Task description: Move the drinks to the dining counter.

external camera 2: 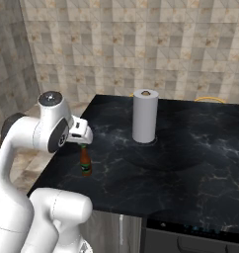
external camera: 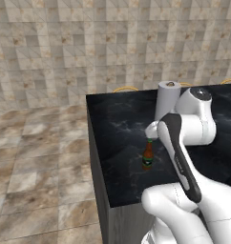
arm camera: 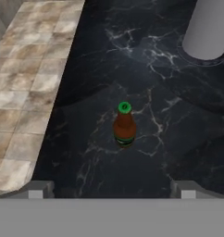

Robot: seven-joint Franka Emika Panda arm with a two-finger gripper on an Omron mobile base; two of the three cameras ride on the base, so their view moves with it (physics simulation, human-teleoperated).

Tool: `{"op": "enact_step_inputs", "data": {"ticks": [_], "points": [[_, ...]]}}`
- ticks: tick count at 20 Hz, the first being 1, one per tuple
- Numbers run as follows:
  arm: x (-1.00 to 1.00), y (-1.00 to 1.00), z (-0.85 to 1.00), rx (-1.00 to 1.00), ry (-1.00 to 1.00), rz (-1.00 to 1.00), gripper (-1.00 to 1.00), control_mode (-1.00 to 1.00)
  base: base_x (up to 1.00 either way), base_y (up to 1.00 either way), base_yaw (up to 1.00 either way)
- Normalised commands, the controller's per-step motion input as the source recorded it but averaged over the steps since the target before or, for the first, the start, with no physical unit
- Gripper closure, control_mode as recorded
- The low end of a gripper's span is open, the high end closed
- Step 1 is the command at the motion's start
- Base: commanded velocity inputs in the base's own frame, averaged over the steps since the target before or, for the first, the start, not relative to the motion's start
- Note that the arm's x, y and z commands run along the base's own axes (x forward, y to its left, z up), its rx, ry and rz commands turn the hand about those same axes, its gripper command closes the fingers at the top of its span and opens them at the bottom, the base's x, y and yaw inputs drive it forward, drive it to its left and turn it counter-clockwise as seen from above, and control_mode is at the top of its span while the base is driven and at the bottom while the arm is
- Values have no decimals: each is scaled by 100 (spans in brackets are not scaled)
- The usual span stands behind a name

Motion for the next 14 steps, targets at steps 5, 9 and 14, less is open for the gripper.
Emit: {"op": "enact_step_inputs", "data": {"ticks": [5,9,14], "points": [[-27,0,26,-5,-2,-1,-100,-100,0,0,0],[-31,0,25,-6,0,-5,-100,-100,0,0,0],[-28,-5,19,0,0,-3,-100,100,-21,-21,-3]]}}
